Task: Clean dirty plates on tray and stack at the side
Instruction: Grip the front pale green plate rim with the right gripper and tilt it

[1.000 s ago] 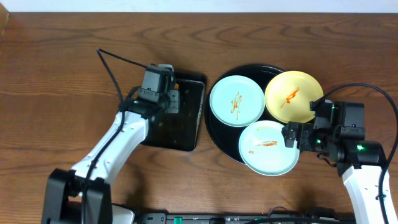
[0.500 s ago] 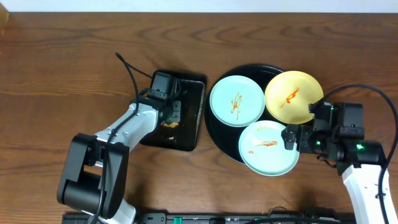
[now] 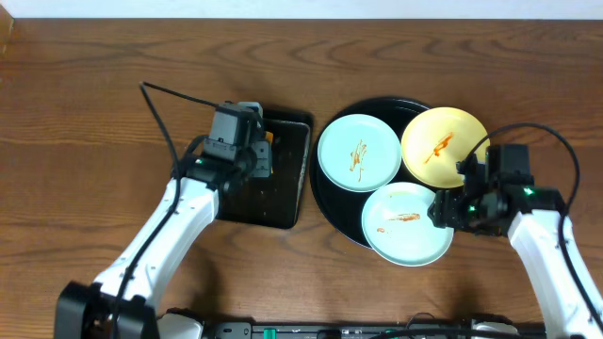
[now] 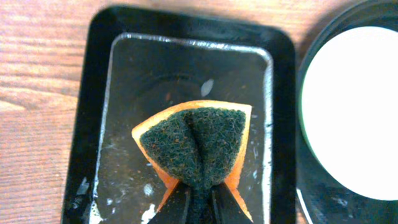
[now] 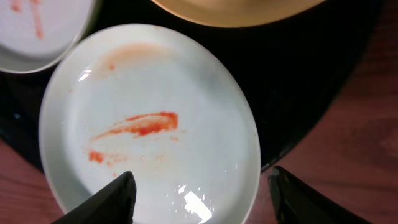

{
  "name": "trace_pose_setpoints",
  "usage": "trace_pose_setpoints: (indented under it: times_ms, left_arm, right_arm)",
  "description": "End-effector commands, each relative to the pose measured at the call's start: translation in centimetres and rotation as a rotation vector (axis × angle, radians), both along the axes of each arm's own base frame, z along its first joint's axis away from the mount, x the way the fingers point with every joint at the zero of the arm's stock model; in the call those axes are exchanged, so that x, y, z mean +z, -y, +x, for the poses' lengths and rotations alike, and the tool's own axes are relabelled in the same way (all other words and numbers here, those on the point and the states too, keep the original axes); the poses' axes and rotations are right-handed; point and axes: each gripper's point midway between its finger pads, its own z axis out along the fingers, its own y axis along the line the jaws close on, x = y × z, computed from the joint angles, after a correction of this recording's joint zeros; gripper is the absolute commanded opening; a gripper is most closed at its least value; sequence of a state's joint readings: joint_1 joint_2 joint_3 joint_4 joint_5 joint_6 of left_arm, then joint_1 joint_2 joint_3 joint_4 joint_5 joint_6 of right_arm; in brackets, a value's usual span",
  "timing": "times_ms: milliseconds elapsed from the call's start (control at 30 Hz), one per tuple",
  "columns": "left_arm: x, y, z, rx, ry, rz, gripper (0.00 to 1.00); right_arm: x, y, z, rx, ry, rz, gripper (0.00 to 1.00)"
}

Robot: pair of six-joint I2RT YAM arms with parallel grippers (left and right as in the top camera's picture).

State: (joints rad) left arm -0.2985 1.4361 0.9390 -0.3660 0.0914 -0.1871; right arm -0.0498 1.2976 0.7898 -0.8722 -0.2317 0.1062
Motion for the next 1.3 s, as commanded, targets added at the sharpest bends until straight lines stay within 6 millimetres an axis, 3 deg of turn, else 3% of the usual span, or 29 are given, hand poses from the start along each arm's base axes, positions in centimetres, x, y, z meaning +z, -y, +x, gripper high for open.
trace_pose_setpoints:
  times_ms: [0, 267, 433, 600, 767, 1167, 1267]
  left_arm:
    - [0.9, 0.1, -0.3, 0.002, 0.018, -0.017, 0.08]
    - [1.1, 0.3, -0.7, -0.009, 0.01, -0.031, 0.09]
    - [0.9, 0.6, -1.0, -0.021, -0.008, -0.044, 0.08]
    - [1.0, 1.4, -1.4, -0.051, -0.023, -0.082, 0.09]
    - [1.1, 2.4, -1.9, -0.09, -0.04, -0.132, 0.08]
    - [1.1, 2.4, -1.9, -0.089, -0.04, -0.132, 0.09]
    - [1.1, 2.4, -1.9, -0.089, -0.04, -0.132, 0.08]
  right_arm:
    - [-1.0, -0.3, 0.6, 0.01, -0.032, 0.002, 0.66]
    - [-4.8, 0.1, 1.2, 0.008, -0.121, -0.012, 0.65]
    - [-6.2, 0.0, 1.3, 0.009, -0.154, -0.005, 0.43]
    - [-6.2, -0.4, 1.3, 0.011, -0.156, 0.02, 0.18]
    - [-6.2, -0.4, 1.3, 0.011, -0.156, 0.02, 0.02]
    - [-6.2, -0.5, 1.3, 0.013, -0.157, 0.023, 0.01]
    - [-6.0, -1.4, 1.4, 0.035, -0.147, 0.072, 0.01]
